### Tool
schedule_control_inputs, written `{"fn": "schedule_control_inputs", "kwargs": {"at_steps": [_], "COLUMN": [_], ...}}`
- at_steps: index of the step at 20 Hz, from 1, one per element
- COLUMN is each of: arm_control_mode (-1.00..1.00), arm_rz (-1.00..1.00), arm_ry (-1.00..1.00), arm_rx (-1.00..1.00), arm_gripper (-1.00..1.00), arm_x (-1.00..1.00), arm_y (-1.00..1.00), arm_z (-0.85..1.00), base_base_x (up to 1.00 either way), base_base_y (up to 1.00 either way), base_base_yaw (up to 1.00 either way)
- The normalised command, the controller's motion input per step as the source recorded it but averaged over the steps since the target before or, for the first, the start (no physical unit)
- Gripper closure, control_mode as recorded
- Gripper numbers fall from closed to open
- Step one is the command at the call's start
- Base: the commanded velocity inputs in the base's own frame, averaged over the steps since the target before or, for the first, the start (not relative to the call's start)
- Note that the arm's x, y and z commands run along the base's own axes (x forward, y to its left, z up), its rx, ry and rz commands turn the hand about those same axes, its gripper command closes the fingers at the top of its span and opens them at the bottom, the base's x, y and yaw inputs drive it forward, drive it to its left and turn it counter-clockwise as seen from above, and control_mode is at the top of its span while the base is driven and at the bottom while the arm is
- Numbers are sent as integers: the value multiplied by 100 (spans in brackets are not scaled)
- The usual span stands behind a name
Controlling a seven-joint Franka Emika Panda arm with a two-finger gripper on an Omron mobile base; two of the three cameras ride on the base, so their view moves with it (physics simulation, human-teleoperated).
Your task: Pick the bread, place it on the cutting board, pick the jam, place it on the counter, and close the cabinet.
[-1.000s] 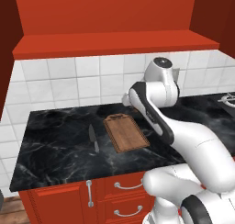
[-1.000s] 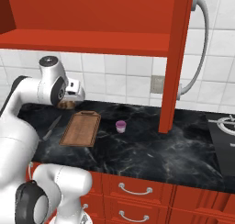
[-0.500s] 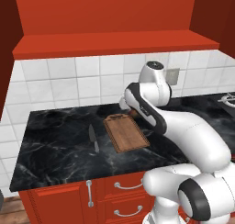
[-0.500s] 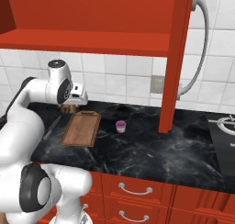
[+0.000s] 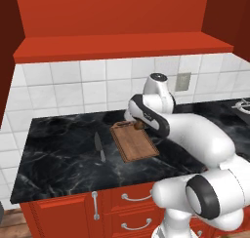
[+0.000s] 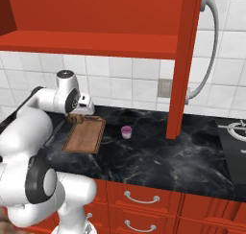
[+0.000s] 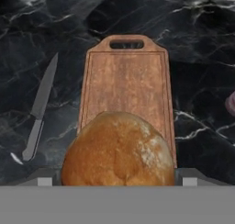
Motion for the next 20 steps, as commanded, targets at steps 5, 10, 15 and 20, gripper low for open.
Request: {"fn": "schedule_control_inputs", "kwargs": {"at_steps": [5,10,15,20], "arm_control_mode": [-100,-100,-100,-100], "arm_rz": [0,0,0,0], "arm_ry": [0,0,0,0], "arm_rx": [0,0,0,0], "arm_gripper": [100,100,100,100], "arm_x": [38,32,33,32], "arm_y": [4,1,2,4], "arm_z": [-36,-39,-40,-40], "base_base_x": [0,0,0,0], "base_base_y": [0,0,0,0], "base_base_yaw": [0,0,0,0]}}
